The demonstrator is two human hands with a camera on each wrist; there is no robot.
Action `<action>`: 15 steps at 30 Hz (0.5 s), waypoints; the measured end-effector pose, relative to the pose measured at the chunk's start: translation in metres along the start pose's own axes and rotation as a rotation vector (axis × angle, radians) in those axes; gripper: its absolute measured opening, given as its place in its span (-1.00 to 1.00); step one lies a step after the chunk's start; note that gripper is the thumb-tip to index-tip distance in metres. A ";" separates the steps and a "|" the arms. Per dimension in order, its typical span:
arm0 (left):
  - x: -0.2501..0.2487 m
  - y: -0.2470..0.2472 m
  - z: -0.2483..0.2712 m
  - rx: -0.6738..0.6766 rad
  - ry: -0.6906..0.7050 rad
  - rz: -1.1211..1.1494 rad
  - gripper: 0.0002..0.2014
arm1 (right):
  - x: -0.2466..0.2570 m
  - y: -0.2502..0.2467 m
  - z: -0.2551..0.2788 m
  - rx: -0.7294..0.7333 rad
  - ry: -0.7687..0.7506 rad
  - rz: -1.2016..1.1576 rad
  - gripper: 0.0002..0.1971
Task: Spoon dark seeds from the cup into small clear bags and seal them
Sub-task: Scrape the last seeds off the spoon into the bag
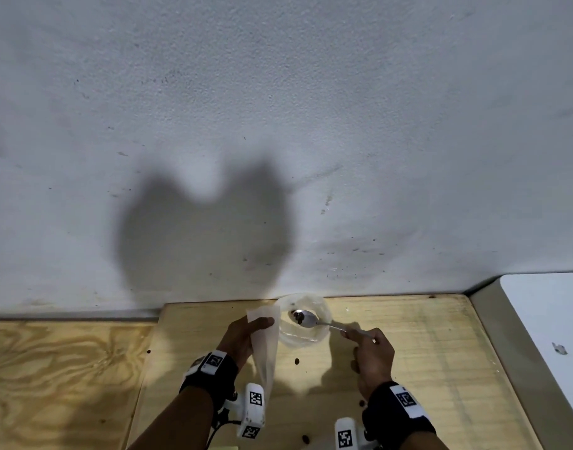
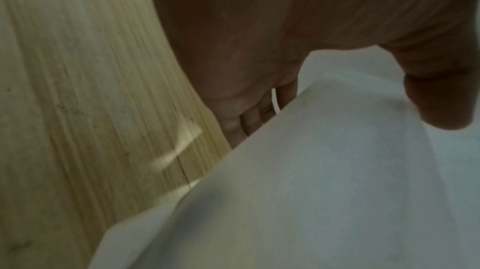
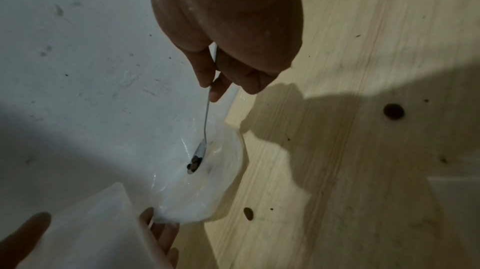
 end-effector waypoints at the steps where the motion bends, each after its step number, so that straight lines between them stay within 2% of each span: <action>1: 0.000 0.000 0.000 -0.019 0.012 -0.024 -0.20 | 0.003 0.000 0.001 -0.003 -0.008 -0.007 -0.67; 7: -0.002 -0.002 0.007 -0.195 0.192 -0.323 0.00 | 0.030 -0.001 0.013 0.020 -0.056 -0.063 -0.65; 11: -0.002 -0.005 0.023 -0.358 0.295 -0.590 0.01 | 0.061 -0.005 0.025 0.102 -0.159 -0.118 -0.69; 15: -0.004 0.006 0.044 -0.375 0.438 -0.640 -0.10 | 0.097 -0.003 0.033 0.190 -0.309 -0.095 -0.68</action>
Point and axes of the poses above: each hand's wrist, its own z-axis away from the middle knuckle, its own y-axis out of the palm, x = y × z, the point moved 3 cm from there along -z, towards the middle knuckle, and after that the axes turned 12 degrees about -y, right-handed, at the moved point
